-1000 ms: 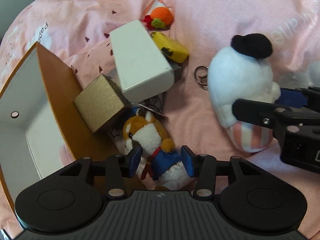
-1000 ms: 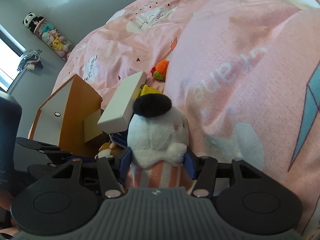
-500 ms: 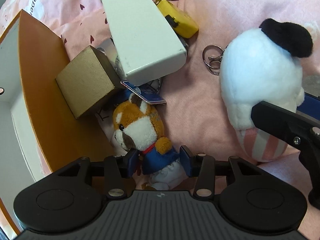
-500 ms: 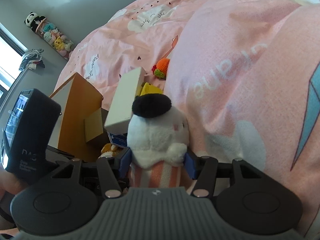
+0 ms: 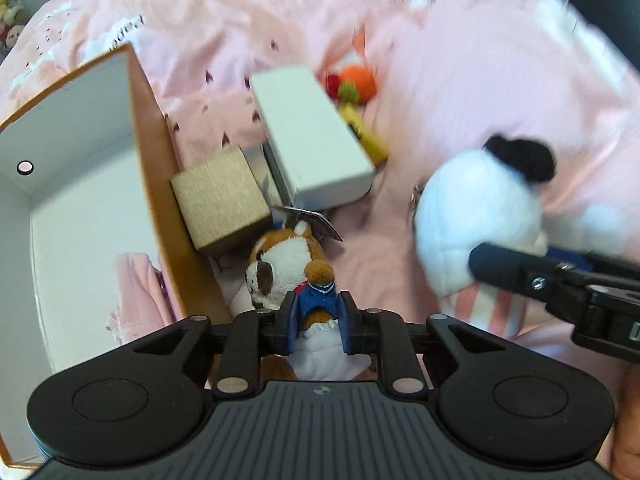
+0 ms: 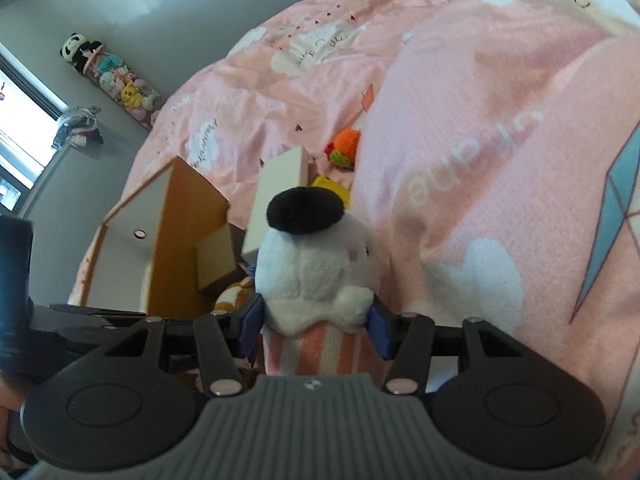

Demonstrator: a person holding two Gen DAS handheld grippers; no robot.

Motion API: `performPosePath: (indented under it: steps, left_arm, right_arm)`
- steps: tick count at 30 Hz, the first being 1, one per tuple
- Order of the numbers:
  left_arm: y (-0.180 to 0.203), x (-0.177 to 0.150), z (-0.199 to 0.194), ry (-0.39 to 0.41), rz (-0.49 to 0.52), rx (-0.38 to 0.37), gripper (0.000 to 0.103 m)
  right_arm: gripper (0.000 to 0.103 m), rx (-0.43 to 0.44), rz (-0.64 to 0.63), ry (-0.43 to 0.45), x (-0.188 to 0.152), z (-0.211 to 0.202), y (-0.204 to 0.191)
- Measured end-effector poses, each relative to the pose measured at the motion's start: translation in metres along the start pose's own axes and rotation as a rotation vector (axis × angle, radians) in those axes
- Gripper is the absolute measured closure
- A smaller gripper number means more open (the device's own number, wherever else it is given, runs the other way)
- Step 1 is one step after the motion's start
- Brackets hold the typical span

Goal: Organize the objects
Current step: 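Grasp the brown dog plush with the left gripper while the right gripper lifts the white plush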

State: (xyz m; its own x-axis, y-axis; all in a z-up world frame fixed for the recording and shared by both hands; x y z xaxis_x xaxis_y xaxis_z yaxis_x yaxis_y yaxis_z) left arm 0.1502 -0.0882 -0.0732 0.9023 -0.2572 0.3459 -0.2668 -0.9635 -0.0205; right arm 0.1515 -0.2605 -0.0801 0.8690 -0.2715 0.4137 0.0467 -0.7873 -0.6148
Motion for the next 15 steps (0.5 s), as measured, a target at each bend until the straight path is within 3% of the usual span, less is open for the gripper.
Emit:
performPosePath:
  steps: [5, 8, 15]
  left_arm:
    - [-0.007, -0.008, -0.034, 0.147, -0.026, -0.063, 0.084]
    - [-0.015, -0.012, -0.05, 0.194, -0.035, -0.102, 0.094]
    - [-0.033, -0.025, -0.09, 0.305, -0.074, -0.168, 0.097]
  right_arm:
    - [0.047, 0.033, -0.01, 0.021, 0.006, -0.012, -0.016]
    - [0.047, 0.029, -0.019, 0.027, 0.009, -0.016, -0.025]
    - [0.047, 0.072, -0.046, -0.005, 0.007, -0.017, -0.053]
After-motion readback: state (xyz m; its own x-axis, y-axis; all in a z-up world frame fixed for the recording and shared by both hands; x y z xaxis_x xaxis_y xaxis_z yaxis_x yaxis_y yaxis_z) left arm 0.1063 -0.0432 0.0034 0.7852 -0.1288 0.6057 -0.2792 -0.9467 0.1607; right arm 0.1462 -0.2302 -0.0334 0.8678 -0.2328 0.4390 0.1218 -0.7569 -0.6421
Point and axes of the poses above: each gripper's, at about its wrist camera, not at the fingertips, and z roughly the way its jaws point, y to its right, x to its top, the point moved 2 cm from there along z, roughly the way its jaws point, and after that the axes turned 8 degrees about z, right-handed, at the moved point
